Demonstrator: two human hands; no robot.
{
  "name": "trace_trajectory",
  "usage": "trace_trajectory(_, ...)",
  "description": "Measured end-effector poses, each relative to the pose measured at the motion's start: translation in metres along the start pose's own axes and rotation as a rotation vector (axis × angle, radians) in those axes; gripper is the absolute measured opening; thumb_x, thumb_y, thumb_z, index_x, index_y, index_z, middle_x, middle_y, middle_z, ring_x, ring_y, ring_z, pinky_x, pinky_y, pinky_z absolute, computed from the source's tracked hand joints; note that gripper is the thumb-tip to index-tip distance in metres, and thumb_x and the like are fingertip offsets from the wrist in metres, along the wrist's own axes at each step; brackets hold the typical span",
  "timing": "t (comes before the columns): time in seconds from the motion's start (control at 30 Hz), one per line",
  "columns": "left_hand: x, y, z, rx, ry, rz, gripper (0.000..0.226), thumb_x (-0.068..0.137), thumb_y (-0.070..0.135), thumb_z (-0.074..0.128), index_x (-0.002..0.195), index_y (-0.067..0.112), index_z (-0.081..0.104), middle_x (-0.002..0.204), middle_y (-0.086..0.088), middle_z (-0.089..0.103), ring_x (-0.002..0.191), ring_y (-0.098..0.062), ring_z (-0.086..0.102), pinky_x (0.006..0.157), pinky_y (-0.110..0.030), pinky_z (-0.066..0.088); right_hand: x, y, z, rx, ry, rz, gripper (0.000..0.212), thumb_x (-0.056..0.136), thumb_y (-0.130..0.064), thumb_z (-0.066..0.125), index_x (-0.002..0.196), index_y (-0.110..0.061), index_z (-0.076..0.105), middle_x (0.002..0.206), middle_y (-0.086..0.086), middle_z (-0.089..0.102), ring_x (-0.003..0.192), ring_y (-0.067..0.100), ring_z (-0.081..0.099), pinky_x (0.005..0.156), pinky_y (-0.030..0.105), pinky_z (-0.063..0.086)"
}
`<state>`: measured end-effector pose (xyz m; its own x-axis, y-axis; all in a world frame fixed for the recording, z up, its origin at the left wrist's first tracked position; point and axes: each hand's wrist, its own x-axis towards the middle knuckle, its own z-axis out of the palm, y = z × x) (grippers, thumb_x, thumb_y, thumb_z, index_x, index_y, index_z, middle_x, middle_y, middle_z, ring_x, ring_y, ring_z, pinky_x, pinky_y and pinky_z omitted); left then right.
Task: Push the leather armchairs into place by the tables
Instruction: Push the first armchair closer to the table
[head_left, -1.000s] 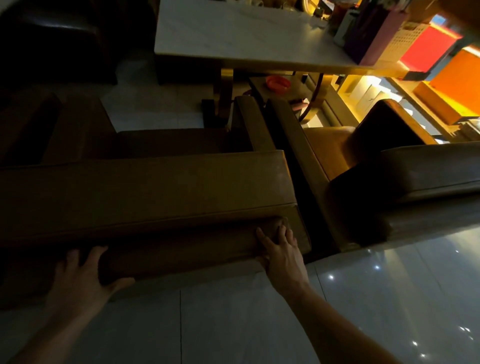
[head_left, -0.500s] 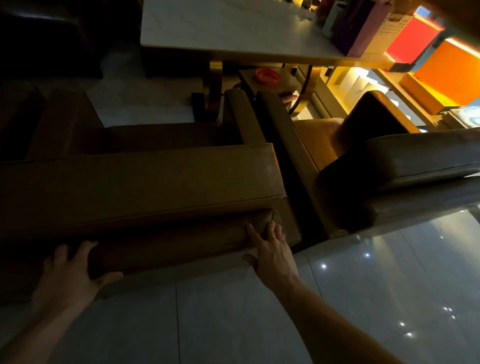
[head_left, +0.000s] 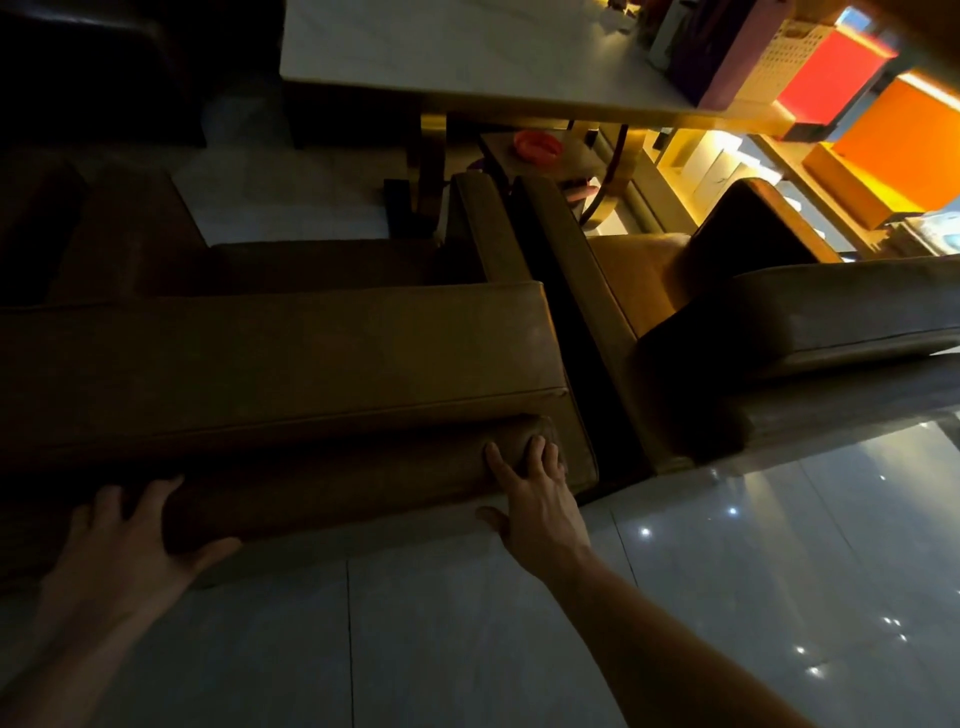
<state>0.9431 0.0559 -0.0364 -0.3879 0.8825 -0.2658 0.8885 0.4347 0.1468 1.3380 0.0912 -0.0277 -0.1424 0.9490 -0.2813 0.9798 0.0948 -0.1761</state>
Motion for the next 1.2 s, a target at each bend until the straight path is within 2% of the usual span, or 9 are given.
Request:
trace_trajectory(0.33, -0.008, 0.004, 0.004, -0.007, 0.065, 0.01, 0.09, 0.064, 0.076, 0.068, 0.138, 0.029, 0.049, 0.136, -0.015, 0.044, 0.125, -0.038, 0.038, 0.086, -0.054, 0.046, 0.001, 0.004, 0.004, 0.005, -0.03, 0.008, 0.082, 0.092, -0.062, 0.048, 0.153, -0.04, -0.001, 0.16, 0.026, -0.002, 0.146, 0.048, -0.003, 0.12, 0.055, 0.013)
trace_trajectory(0.53, -0.014, 0.0, 0.013, -0.047, 0.096, 0.055, 0.085, 0.054, 0.063, 0.086, 0.122, 0.016, 0.065, 0.119, -0.024, 0.056, 0.106, -0.046, 0.051, 0.08, -0.054, 0.051, 0.005, 0.011, 0.013, 0.01, 0.058, -0.03, 0.084, 0.085, -0.06, 0.06, 0.151, -0.042, 0.012, 0.152, 0.028, 0.024, 0.141, 0.05, 0.019, 0.104, 0.056, 0.043)
trace_trajectory(0.67, -0.015, -0.001, 0.004, -0.099, 0.092, 0.048, 0.088, 0.063, 0.074, 0.073, 0.135, 0.027, 0.054, 0.142, -0.02, 0.047, 0.127, -0.04, 0.043, 0.094, -0.048, 0.046, 0.007, 0.007, 0.028, -0.001, 0.108, -0.024, 0.083, 0.082, -0.063, 0.056, 0.153, -0.034, 0.024, 0.147, 0.038, 0.028, 0.134, 0.061, 0.024, 0.098, 0.07, 0.041)
trace_trajectory(0.8, -0.012, -0.006, 0.0, -0.074, -0.024, 0.038, 0.093, 0.071, 0.083, 0.056, 0.149, 0.041, 0.028, 0.156, -0.006, 0.024, 0.141, -0.031, 0.024, 0.105, -0.044, 0.042, 0.006, 0.009, 0.032, -0.069, 0.183, -0.032, 0.084, 0.084, -0.077, 0.026, 0.147, -0.024, 0.042, 0.14, 0.041, 0.033, 0.127, 0.064, 0.03, 0.094, 0.073, 0.039)
trace_trajectory(0.83, -0.011, -0.007, -0.001, -0.082, -0.031, 0.043, 0.093, 0.072, 0.082, 0.055, 0.15, 0.041, 0.025, 0.157, -0.006, 0.022, 0.141, -0.032, 0.023, 0.106, -0.044, 0.041, 0.005, 0.007, 0.031, -0.084, 0.202, -0.025, 0.082, 0.083, -0.077, 0.028, 0.146, -0.026, 0.043, 0.138, 0.04, 0.034, 0.125, 0.063, 0.031, 0.092, 0.072, 0.04)
trace_trajectory(0.9, -0.011, -0.009, 0.0, -0.096, -0.025, 0.069, 0.091, 0.074, 0.079, 0.057, 0.15, 0.041, 0.024, 0.157, -0.004, 0.022, 0.142, -0.032, 0.022, 0.107, -0.044, 0.04, 0.003, 0.001, 0.024, -0.086, 0.229, -0.004, 0.072, 0.082, -0.06, 0.057, 0.144, -0.028, 0.04, 0.134, 0.038, 0.036, 0.121, 0.061, 0.034, 0.087, 0.072, 0.043)
trace_trajectory(0.97, -0.012, -0.013, 0.002, -0.133, -0.014, 0.092, 0.085, 0.08, 0.071, 0.059, 0.15, 0.042, 0.023, 0.157, -0.002, 0.021, 0.143, -0.03, 0.02, 0.107, -0.043, 0.04, 0.007, -0.001, 0.019, -0.075, 0.226, 0.01, 0.082, 0.072, -0.039, 0.081, 0.142, -0.029, 0.039, 0.135, 0.038, 0.038, 0.121, 0.06, 0.035, 0.086, 0.072, 0.045)
trace_trajectory(1.1, -0.013, -0.02, 0.003, -0.154, 0.024, 0.149, 0.074, 0.09, 0.057, 0.056, 0.152, 0.041, 0.019, 0.158, 0.002, 0.018, 0.144, -0.025, 0.017, 0.106, -0.041, 0.041, 0.009, -0.012, 0.011, -0.146, 0.152, 0.007, 0.082, 0.078, -0.045, 0.072, 0.147, -0.018, 0.039, 0.152, 0.028, 0.032, 0.141, 0.05, 0.025, 0.102, 0.065, 0.041)
trace_trajectory(1.2, -0.019, -0.028, 0.005, -0.171, 0.015, 0.194, 0.073, 0.093, 0.052, 0.054, 0.153, 0.041, 0.015, 0.163, 0.004, 0.007, 0.15, -0.022, 0.004, 0.113, -0.042, 0.035, 0.003, -0.03, 0.01, -0.074, 0.067, 0.09, 0.095, 0.085, -0.051, 0.064, 0.155, -0.013, 0.012, 0.162, 0.02, 0.012, 0.149, 0.04, 0.009, 0.114, 0.055, 0.031)
